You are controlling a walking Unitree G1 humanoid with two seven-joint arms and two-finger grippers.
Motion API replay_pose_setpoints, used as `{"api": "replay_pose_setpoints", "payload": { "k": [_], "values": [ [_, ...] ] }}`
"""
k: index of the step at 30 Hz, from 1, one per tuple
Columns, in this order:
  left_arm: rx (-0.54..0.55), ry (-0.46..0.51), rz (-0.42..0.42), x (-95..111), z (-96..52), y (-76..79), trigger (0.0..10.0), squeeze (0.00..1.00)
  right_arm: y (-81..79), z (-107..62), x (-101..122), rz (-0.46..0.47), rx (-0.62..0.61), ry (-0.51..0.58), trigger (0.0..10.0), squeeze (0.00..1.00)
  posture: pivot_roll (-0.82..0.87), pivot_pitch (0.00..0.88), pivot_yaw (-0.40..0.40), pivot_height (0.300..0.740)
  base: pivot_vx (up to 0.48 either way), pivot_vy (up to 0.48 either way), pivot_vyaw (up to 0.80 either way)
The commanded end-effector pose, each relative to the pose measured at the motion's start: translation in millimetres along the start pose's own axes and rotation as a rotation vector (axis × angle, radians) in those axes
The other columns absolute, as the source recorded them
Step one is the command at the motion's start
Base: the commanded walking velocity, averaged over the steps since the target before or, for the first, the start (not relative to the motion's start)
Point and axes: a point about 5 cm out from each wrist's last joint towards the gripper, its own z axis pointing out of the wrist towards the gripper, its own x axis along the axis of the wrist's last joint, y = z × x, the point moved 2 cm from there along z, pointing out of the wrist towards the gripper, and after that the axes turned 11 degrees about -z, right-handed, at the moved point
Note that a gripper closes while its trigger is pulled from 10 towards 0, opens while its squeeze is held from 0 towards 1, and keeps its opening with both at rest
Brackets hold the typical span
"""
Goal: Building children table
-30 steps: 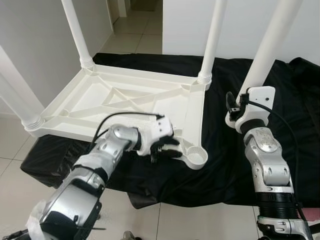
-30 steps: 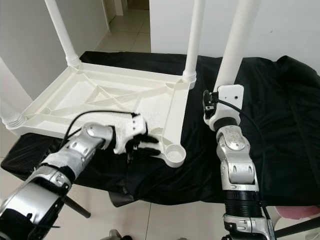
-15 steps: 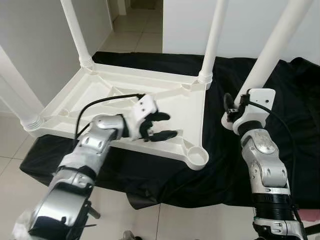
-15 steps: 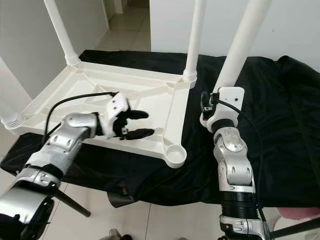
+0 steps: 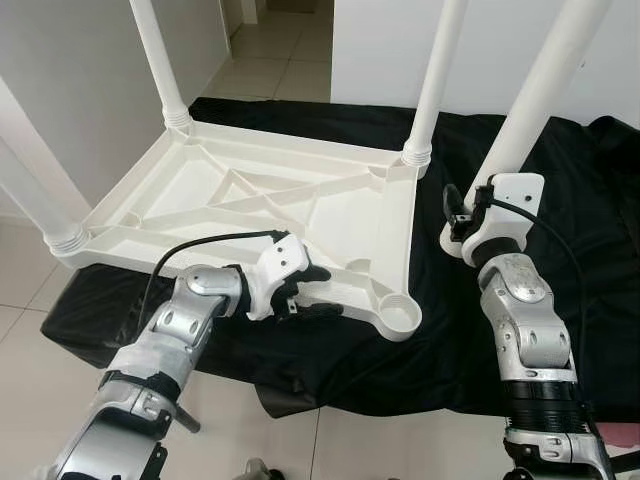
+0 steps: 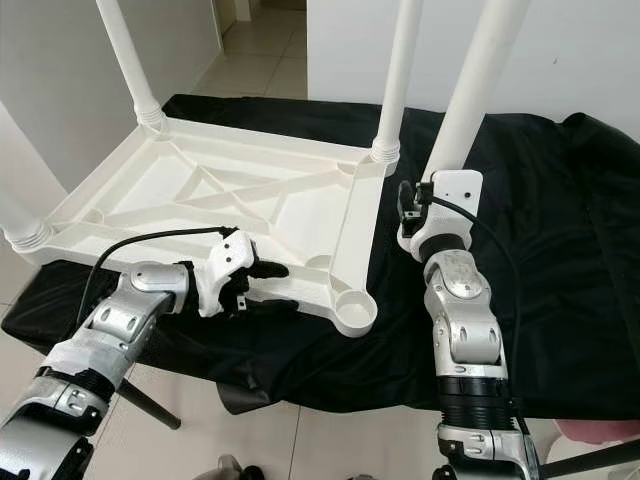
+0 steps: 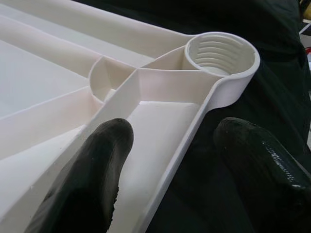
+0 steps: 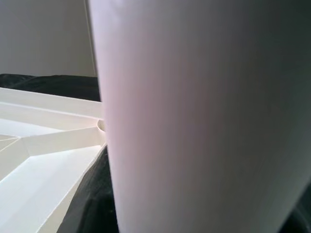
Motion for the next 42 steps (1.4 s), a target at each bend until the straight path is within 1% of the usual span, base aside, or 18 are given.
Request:
{"api": "replay_pose_setpoints", "payload": {
  "k": [1, 2, 3, 4, 6, 9, 12, 15, 17, 18, 22, 25, 28, 29, 31, 32, 35, 42],
  "values": [
    [0.19, -0.052, -0.014, -11.9, 3.0, -15.6, 10.0, 0.0, -0.2, 2.4, 4.9, -0.001, 0.005, 0.019, 10.0, 0.0, -0.02, 0.072, 0.03, 0.74, 0.0, 0.0, 0.0],
    [0.19, -0.052, -0.014, -11.9, 3.0, -15.6, 10.0, 0.0, -0.2, 2.4, 4.9, -0.001, 0.005, 0.019, 10.0, 0.0, -0.02, 0.072, 0.03, 0.74, 0.0, 0.0, 0.0],
    [0.265, -0.067, -0.006, -13.2, 4.4, -24.3, 10.0, 0.0, 0.0, 2.4, 4.7, -0.003, 0.003, 0.018, 10.0, 0.0, -0.02, 0.072, 0.03, 0.74, 0.0, 0.0, 0.0],
    [0.265, -0.067, -0.006, -13.2, 4.4, -24.3, 10.0, 0.0, 0.0, 2.4, 4.7, -0.003, 0.003, 0.018, 10.0, 0.0, -0.02, 0.072, 0.03, 0.74, 0.0, 0.0, 0.0],
    [0.372, -0.059, -0.013, -8.5, 7.2, -37.6, 10.0, 0.0, 0.6, 2.2, 4.9, -0.004, -0.001, 0.017, 10.0, 0.0, -0.03, 0.073, 0.032, 0.74, 0.0, 0.0, 0.0],
    [0.437, -0.045, -0.014, -1.9, 8.9, -45.6, 10.0, 0.0, 1.1, 2.2, 5.1, -0.004, -0.004, 0.017, 10.0, 0.0, -0.03, 0.072, 0.032, 0.74, 0.0, 0.0, 0.0],
    [0.466, -0.043, -0.009, 0.5, 9.2, -48.5, 10.0, 0.0, 1.3, 2.4, 5.1, -0.004, -0.006, 0.018, 10.0, 0.0, -0.03, 0.072, 0.032, 0.74, 0.0, 0.0, 0.0],
    [0.616, 0.017, -0.024, 18.3, 5.0, -66.5, 10.0, 0.0, 0.8, 2.3, 5.2, 0.002, -0.01, 0.018, 10.0, 0.0, -0.04, 0.074, 0.036, 0.74, 0.0, 0.0, 0.0],
    [0.616, 0.017, -0.024, 18.3, 5.0, -66.5, 10.0, 0.0, 0.8, 2.3, 5.2, 0.002, -0.01, 0.018, 10.0, 0.0, -0.04, 0.074, 0.036, 0.74, 0.0, 0.0, 0.0],
    [0.651, 0.054, -0.036, 27.4, 2.0, -72.0, 10.0, 0.0, -0.1, 2.0, 5.0, 0.008, -0.008, 0.017, 10.0, 0.0, -0.04, 0.074, 0.037, 0.74, 0.0, 0.0, 0.0],
    [0.648, 0.075, -0.038, 32.3, 0.4, -73.5, 10.0, 0.0, -1.4, 1.6, 4.4, 0.012, -0.003, 0.016, 10.0, 0.0, -0.04, 0.075, 0.038, 0.74, 0.0, 0.0, 0.0],
    [0.541, 0.127, -0.021, 39.0, -0.8, -65.1, 10.0, 0.0, -3.6, 0.0, 3.1, 0.026, 0.012, 0.016, 10.0, 0.0, -0.04, 0.077, 0.036, 0.74, 0.0, 0.0, 0.0],
    [0.512, 0.147, -0.016, 41.1, -2.4, -62.1, 10.0, 0.0, -4.1, -0.6, 3.3, 0.03, 0.016, 0.02, 10.0, 0.0, -0.04, 0.078, 0.034, 0.74, 0.0, 0.0, 0.0],
    [0.503, 0.168, -0.026, 41.7, -8.1, -60.4, 10.0, 0.0, -4.8, -1.6, 4.0, 0.034, 0.019, 0.03, 10.0, 0.0, -0.03, 0.078, 0.031, 0.74, 0.0, 0.0, 0.0],
    [0.503, 0.189, -0.046, 41.2, -16.0, -60.3, 10.0, 0.0, -5.8, -3.2, 4.9, 0.04, 0.024, 0.044, 10.0, 0.0, -0.03, 0.078, 0.025, 0.74, 0.0, 0.0, 0.0],
    [0.503, 0.189, -0.046, 41.2, -16.0, -60.3, 10.0, 0.0, -5.8, -3.2, 4.9, 0.04, 0.024, 0.044, 10.0, 0.0, -0.03, 0.078, 0.025, 0.74, 0.0, 0.0, 0.0],
    [0.537, 0.212, -0.074, 37.5, -30.9, -58.7, 10.0, 0.0, -13.6, -6.6, 5.0, 0.079, 0.078, 0.048, 10.0, 0.0, -0.02, 0.076, 0.02, 0.74, 0.0, 0.0, 0.0],
    [0.557, 0.247, -0.104, 35.1, -38.7, -50.3, 10.0, 0.0, -20.3, -10.9, 5.2, 0.119, 0.119, 0.056, 10.0, 0.0, -0.01, 0.069, 0.003, 0.74, 0.0, 0.0, 0.0]
  ]
}}
